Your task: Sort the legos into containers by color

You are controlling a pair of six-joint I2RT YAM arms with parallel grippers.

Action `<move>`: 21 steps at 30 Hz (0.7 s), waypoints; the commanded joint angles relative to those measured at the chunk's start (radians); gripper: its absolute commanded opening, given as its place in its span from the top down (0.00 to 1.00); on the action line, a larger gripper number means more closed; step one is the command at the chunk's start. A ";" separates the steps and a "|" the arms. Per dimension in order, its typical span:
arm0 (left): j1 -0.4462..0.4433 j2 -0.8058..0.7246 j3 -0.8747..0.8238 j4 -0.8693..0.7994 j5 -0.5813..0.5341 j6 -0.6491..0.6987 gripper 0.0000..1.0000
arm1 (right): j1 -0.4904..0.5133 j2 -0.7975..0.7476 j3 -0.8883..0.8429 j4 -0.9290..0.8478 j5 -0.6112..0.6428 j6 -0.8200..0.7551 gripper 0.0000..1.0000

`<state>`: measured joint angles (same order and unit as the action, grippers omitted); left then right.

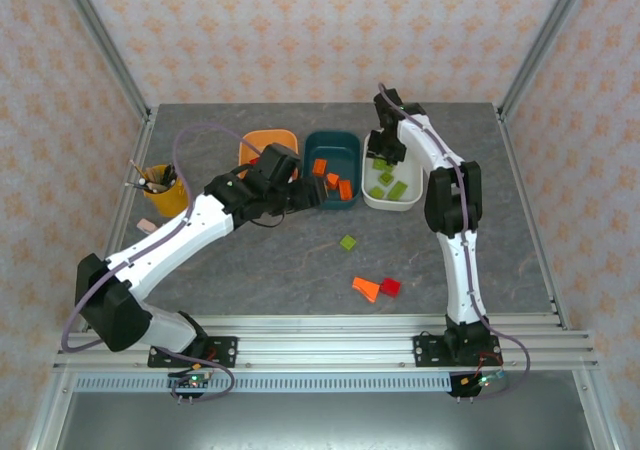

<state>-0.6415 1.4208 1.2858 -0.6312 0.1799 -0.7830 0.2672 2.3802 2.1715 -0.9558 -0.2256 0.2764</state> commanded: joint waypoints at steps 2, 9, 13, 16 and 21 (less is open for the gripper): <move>-0.006 0.019 0.040 -0.004 0.014 0.040 0.24 | 0.001 -0.007 0.030 -0.041 -0.020 0.012 0.52; -0.029 0.058 0.100 -0.056 0.049 0.143 0.24 | 0.000 -0.129 0.039 -0.063 -0.026 0.007 0.44; -0.083 0.132 0.175 -0.127 0.106 0.310 0.26 | 0.008 -0.278 -0.044 -0.075 -0.018 0.036 0.45; -0.148 0.179 0.212 -0.152 0.128 0.462 0.26 | 0.023 -0.432 -0.187 -0.075 -0.005 0.068 0.44; -0.270 0.267 0.236 -0.129 0.149 0.693 0.26 | 0.027 -0.746 -0.526 -0.072 0.007 0.191 0.39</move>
<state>-0.8577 1.6508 1.4879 -0.7258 0.2939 -0.3008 0.2916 1.7557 1.7809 -0.9829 -0.2478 0.3740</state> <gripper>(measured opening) 0.742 0.607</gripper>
